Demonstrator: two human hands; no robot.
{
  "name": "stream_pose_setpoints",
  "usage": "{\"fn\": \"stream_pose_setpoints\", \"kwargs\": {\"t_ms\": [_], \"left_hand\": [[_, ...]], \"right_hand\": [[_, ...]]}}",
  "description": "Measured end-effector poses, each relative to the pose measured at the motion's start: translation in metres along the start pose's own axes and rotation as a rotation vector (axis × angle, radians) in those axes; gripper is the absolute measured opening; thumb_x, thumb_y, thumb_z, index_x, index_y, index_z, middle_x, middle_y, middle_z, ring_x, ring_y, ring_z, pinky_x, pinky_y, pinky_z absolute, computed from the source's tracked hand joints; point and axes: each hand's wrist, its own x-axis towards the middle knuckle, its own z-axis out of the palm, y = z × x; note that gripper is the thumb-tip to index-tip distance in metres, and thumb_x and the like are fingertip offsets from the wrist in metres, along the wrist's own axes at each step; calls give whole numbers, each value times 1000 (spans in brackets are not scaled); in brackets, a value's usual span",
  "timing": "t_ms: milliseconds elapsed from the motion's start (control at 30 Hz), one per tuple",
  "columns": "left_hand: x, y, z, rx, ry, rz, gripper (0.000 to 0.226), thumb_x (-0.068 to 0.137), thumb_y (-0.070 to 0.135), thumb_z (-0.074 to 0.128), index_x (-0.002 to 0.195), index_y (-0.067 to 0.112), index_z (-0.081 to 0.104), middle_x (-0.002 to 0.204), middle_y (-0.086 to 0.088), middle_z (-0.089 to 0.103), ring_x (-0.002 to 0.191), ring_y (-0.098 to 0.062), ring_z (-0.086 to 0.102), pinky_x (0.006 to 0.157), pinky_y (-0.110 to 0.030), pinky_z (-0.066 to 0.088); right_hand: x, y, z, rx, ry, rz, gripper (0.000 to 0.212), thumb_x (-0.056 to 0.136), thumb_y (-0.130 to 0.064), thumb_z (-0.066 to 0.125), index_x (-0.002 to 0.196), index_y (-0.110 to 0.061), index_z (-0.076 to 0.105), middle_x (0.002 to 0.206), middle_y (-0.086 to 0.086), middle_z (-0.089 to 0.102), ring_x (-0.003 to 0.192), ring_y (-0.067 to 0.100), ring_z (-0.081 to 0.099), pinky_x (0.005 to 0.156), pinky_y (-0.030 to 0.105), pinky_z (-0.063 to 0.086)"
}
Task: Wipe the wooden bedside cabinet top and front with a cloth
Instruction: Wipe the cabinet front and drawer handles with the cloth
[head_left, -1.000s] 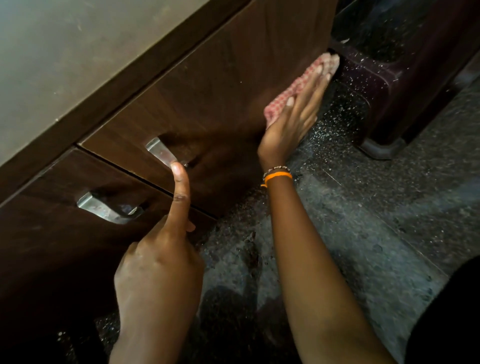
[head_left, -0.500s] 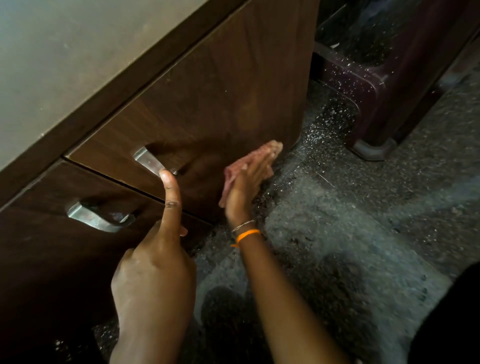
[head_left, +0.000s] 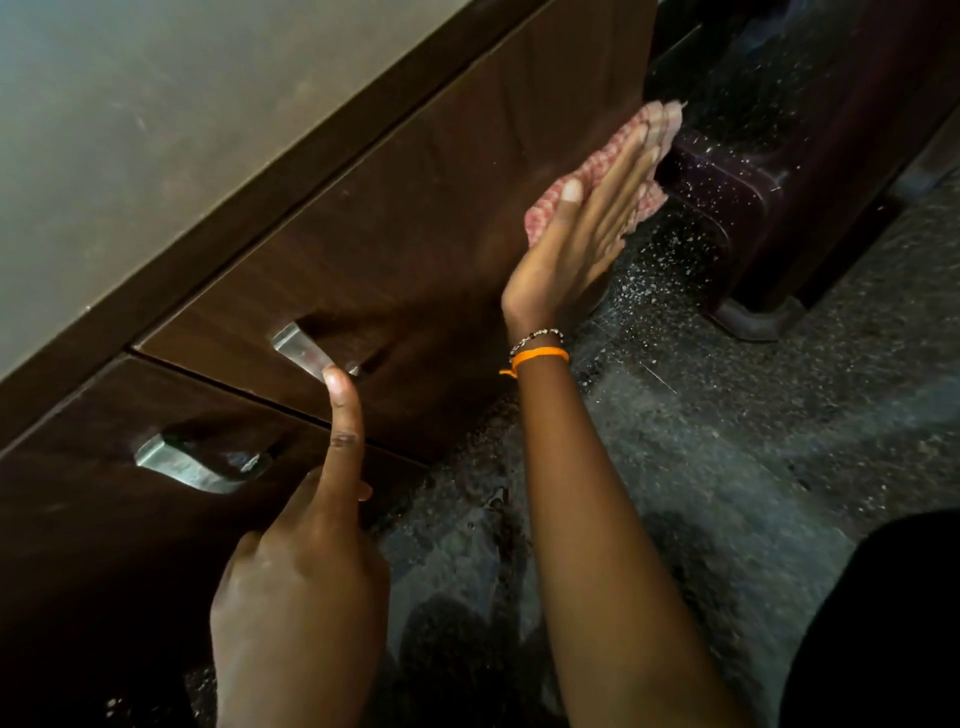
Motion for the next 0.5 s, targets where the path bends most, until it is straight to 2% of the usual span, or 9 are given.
{"fn": "stream_pose_setpoints", "kwargs": {"t_ms": [100, 200, 267, 367, 433, 500], "left_hand": [[2, 5, -4, -25, 31, -6, 104, 76, 8, 44, 123, 64, -29, 96, 22, 61, 74, -16, 63, 72, -33, 50], [1, 8, -6, -48, 32, -33, 94, 85, 19, 44, 120, 67, -29, 92, 17, 64, 76, -20, 65, 72, -37, 51], [1, 10, -8, -10, 32, -27, 88, 87, 27, 43, 121, 67, -28, 88, 10, 66, 77, -24, 65, 72, -40, 52], [2, 5, -10, 6, 41, -9, 86, 88, 28, 43, 123, 67, -25, 89, 5, 67, 82, -29, 64, 75, -44, 52], [2, 1, -11, -17, 12, -8, 88, 88, 20, 43, 121, 71, -21, 94, 11, 66, 85, -27, 64, 79, -46, 51], [3, 1, -13, -48, -13, -15, 93, 87, 12, 44, 121, 72, -19, 94, 18, 64, 86, -23, 64, 82, -46, 50]], "right_hand": [[-2, 26, -6, 54, 9, 156, 58, 96, -29, 26, 150, -12, 13, 160, 5, 8, 147, 16, 6, 113, 21, -2], [-16, 62, -5, 149, -72, 361, 54, 101, -25, 26, 150, -10, 8, 160, 5, 0, 147, 15, -1, 115, 22, -4], [-30, 78, -9, 162, -120, 446, 57, 100, -30, 25, 150, -10, 5, 159, 5, -5, 147, 15, -6, 117, 27, -7], [-58, 83, -12, 212, -218, 558, 54, 104, -25, 24, 149, -10, -2, 158, 3, -13, 146, 14, -13, 118, 29, -9], [-77, 74, -14, 230, -268, 555, 58, 102, -29, 23, 149, -10, -6, 157, 2, -17, 145, 13, -15, 116, 26, -11], [-98, 63, -15, 212, -299, 480, 68, 91, -34, 21, 148, -11, -8, 156, -2, -19, 144, 9, -17, 114, 21, -14]]}}
